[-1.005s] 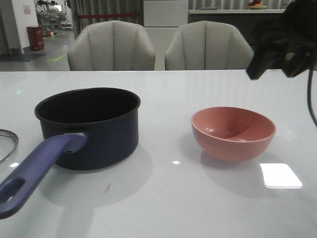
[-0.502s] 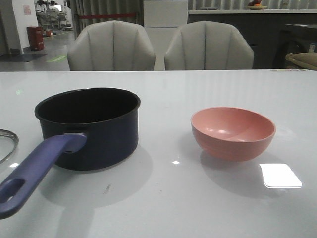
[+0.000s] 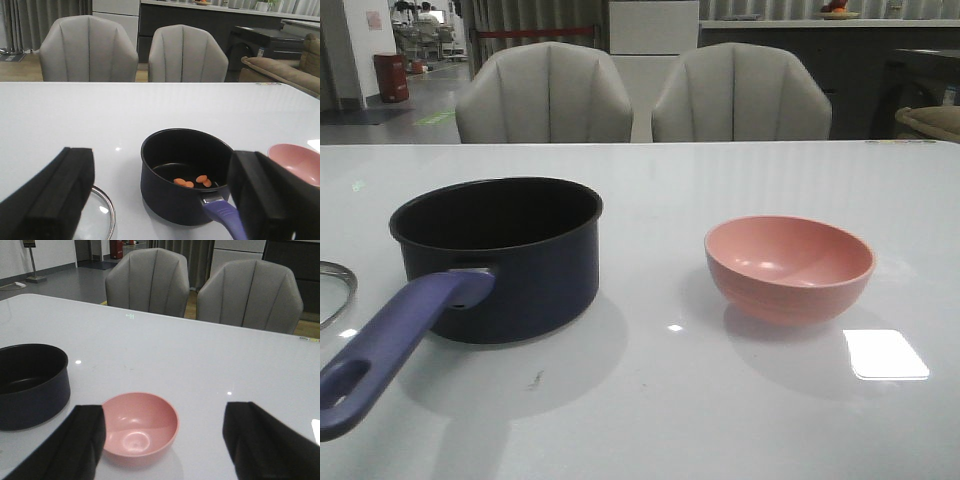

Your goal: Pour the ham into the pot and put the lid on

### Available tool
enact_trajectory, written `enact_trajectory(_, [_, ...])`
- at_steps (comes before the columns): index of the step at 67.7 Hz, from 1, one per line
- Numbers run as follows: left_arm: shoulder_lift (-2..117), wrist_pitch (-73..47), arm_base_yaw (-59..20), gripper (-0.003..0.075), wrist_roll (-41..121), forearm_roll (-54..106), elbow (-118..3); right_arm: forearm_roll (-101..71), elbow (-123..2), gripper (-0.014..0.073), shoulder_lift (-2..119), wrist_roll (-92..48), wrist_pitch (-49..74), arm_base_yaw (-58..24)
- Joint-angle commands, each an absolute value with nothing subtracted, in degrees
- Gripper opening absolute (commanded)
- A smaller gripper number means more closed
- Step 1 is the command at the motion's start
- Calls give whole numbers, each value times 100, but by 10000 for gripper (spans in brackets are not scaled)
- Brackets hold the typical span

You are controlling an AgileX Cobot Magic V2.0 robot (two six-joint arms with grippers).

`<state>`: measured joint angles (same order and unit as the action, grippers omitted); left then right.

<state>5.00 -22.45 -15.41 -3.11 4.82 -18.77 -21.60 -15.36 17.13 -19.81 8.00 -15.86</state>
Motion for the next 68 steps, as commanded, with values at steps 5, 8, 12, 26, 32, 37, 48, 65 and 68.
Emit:
enact_trajectory(5, [573,-1755,-1592,582,-330,531,-2012,-2281,-1632,530,1663,-1958,344,-1578])
enact_trajectory(8, [573,-1755,-1592,582,-330,531,-2012,-2281,-1632,465,1663,-1958,319,-1578])
enact_trajectory(12, [573,-1755,-1592,582,-330,531,-2012,-2281,-1632,321,1663,-1958,298,-1578])
enact_trajectory(26, [584,-1793,-1592,582,-330,465,-2012,-2289,-1632,169,1663,-1958,421,-1578])
enact_trajectory(32, [688,-1807,-1592,589,-330,360,-2069,-2289,-1632,169,1663,-1958,421,-1578])
enact_trajectory(37, [926,-1833,-1592,600,-330,348,-2246,-2289,-1632,169,1663,-1958,421,-1578])
enact_trajectory(48, [1842,-1923,-1540,658,-343,286,-2741,-2289,-1632,169,1663,-1958,421,-1578])
enact_trajectory(65, [3782,-2069,-882,659,-372,271,-3531,-2289,-1632,169,1663,-1958,421,-1578])
enact_trajectory(68, [4206,-2202,-711,659,-372,281,-3700,-2289,-1632,169,1663,-1958,421,-1578])
